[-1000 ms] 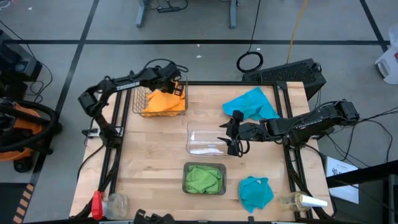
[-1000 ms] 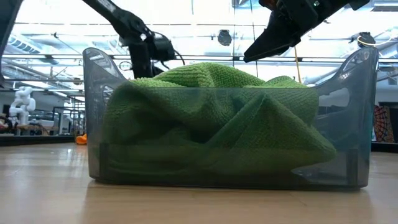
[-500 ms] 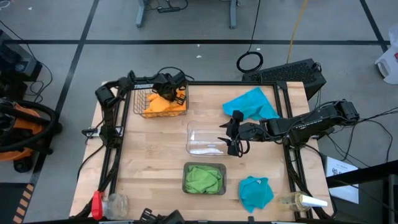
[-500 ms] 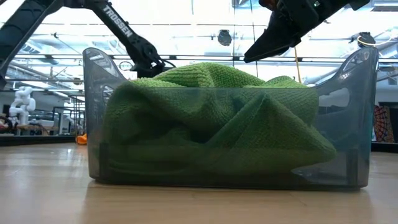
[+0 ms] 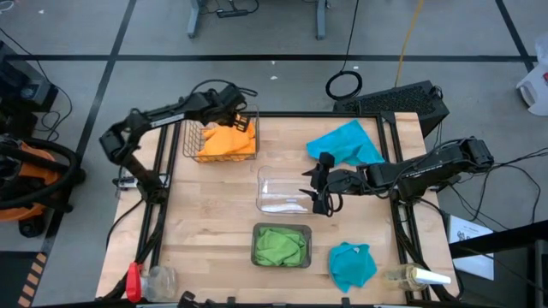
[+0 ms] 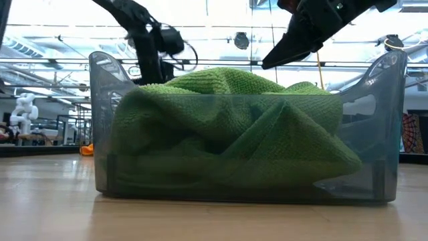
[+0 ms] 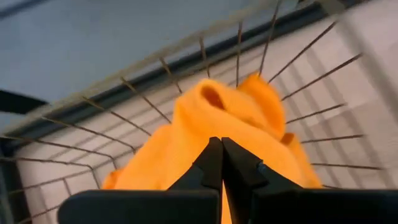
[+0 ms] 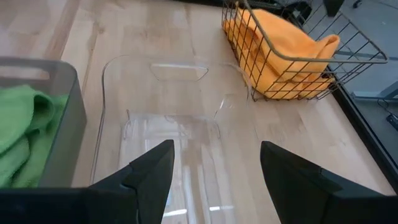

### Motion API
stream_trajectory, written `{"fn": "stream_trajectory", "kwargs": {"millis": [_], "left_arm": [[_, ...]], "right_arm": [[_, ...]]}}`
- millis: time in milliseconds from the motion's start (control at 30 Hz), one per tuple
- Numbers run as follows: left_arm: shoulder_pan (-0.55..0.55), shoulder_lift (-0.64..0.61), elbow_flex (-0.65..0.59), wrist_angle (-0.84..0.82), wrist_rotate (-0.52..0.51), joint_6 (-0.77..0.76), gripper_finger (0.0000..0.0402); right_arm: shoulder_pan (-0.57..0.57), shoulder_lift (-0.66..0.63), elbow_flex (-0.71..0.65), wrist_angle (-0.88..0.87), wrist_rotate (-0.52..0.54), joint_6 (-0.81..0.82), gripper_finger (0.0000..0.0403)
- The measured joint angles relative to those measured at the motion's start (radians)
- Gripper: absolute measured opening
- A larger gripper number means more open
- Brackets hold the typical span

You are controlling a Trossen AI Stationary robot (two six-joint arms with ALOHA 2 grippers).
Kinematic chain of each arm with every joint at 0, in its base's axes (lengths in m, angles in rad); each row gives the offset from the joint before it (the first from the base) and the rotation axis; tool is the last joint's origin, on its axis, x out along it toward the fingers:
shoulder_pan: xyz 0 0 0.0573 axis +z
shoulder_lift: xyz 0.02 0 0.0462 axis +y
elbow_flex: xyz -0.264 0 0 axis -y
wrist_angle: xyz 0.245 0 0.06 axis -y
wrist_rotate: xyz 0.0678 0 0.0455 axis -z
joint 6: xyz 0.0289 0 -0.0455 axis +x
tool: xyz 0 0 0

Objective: Sort microfiber towel by color & place in baskets
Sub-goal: Put the top blue towel into the transparent bin

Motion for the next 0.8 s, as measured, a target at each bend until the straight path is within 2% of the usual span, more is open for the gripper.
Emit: {"fn": "stream_trajectory", "kwargs": {"millis": [67,300,400,533,733,800], "left_arm": [[-0.017,-0.046,0.0,0.001,-0.009,0.017,0.0008],[-0.169,-0.14,0.0,0.016,-0.077,0.054,0.0008],[-0.262,-0.15,-0.008,0.031,-0.12,0.088,0.0008],[-0.377,-0.161,-0.082,0.141,-0.132,0.116,0.0008],[-0.536,-0.161,-0.175,0.308,-0.136,0.123,0.0008],[-0.588,-0.162,-0.194,0.346,-0.154,0.122,0.0008]], "right_arm": [[-0.002,0.007,0.002,0.005,0.012,0.008,0.0231],[-0.009,0.005,0.0,-0.04,0.164,0.041,0.0222],[-0.021,-0.018,0.001,-0.086,0.23,0.046,0.0207],[-0.048,-0.043,0.0,-0.229,0.316,0.102,0.0183],[-0.135,-0.102,0.0,-0.398,0.33,0.149,0.0155],[-0.18,-0.131,0.0,-0.426,0.307,0.145,0.0149]]}}
